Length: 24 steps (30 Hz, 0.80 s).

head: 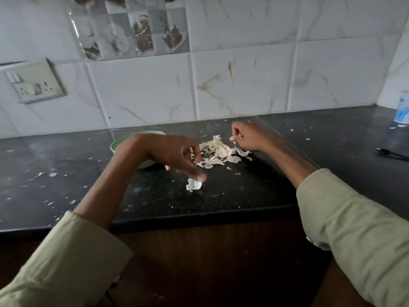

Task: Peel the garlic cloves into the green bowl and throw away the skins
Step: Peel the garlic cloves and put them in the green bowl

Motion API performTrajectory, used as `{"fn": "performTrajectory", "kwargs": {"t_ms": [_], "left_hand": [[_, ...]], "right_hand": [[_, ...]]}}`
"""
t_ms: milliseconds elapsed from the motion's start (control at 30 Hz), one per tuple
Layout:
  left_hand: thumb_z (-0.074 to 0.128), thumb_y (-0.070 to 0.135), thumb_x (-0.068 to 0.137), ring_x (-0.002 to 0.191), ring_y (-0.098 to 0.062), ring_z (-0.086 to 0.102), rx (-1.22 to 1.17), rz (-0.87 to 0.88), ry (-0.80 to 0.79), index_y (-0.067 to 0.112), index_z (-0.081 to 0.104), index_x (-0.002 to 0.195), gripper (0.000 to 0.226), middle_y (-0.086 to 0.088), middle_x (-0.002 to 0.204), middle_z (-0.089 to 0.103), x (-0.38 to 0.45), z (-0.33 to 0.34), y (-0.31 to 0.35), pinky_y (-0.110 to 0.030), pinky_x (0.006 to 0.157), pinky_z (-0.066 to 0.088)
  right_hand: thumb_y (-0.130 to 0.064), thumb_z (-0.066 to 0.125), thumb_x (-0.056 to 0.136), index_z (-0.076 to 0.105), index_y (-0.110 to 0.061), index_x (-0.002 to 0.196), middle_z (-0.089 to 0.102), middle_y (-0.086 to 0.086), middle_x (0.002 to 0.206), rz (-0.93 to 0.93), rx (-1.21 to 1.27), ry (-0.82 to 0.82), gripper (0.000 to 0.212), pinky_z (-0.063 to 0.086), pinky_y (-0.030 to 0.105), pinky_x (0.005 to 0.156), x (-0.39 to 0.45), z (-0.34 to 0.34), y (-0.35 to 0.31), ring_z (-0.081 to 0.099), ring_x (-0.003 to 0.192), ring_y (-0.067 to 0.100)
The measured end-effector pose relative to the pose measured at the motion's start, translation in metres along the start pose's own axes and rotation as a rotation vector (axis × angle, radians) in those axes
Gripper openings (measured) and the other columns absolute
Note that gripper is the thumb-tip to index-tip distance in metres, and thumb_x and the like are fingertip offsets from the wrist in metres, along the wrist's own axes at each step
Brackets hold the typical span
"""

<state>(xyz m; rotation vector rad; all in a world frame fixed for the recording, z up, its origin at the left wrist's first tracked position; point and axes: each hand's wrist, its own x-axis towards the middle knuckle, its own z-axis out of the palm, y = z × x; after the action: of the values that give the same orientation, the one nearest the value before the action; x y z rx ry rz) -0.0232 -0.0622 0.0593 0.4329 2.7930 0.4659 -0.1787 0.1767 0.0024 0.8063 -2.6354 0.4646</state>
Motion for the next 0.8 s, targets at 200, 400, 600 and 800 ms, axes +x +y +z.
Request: {"fn": "performTrajectory", "kwargs": {"t_ms": [200, 400, 600, 800], "left_hand": [[0.084, 0.006, 0.087, 0.068, -0.020, 0.074, -0.151, 0.064, 0.087, 0.002, 0.072, 0.097, 0.016, -0.010, 0.081, 0.076, 0.010, 0.035, -0.013, -0.032, 0.063, 0.060], [0.080, -0.002, 0.079, 0.058, 0.003, 0.066, 0.073, 0.077, 0.482, 0.015, 0.080, 0.087, 0.019, 0.003, 0.077, 0.077, 0.058, 0.022, 0.000, -0.021, 0.063, 0.052], [0.094, 0.014, 0.073, 0.075, -0.007, 0.074, 0.117, 0.139, 0.322, 0.018, 0.076, 0.091, 0.026, 0.006, 0.077, 0.078, 0.090, -0.010, 0.005, -0.027, 0.075, 0.056], [0.071, 0.006, 0.092, 0.079, -0.004, 0.070, -0.001, 0.205, 0.502, 0.021, 0.077, 0.092, 0.016, 0.006, 0.087, 0.077, 0.123, -0.017, -0.008, -0.025, 0.076, 0.052]], "right_hand": [[-0.021, 0.070, 0.098, 0.062, -0.009, 0.093, 0.057, -0.008, 0.074, 0.000, 0.060, -0.020, 0.015, 0.030, 0.022, 0.054, 0.003, 0.005, 0.002, 0.057, 0.070, 0.015], [-0.017, 0.069, 0.097, 0.064, -0.010, 0.095, 0.070, -0.003, 0.078, 0.030, 0.152, -0.048, 0.009, 0.039, 0.022, 0.056, 0.007, 0.005, 0.006, 0.065, 0.070, 0.006], [-0.016, 0.070, 0.092, 0.067, -0.014, 0.102, 0.077, -0.004, 0.085, 0.069, 0.252, -0.052, 0.010, 0.039, 0.007, 0.053, 0.014, -0.001, 0.019, 0.062, 0.061, -0.007], [-0.027, 0.081, 0.089, 0.075, -0.014, 0.094, 0.078, -0.011, 0.087, -0.008, 0.210, -0.074, 0.014, 0.041, 0.005, 0.063, 0.023, 0.002, 0.025, 0.064, 0.073, -0.005]]}}
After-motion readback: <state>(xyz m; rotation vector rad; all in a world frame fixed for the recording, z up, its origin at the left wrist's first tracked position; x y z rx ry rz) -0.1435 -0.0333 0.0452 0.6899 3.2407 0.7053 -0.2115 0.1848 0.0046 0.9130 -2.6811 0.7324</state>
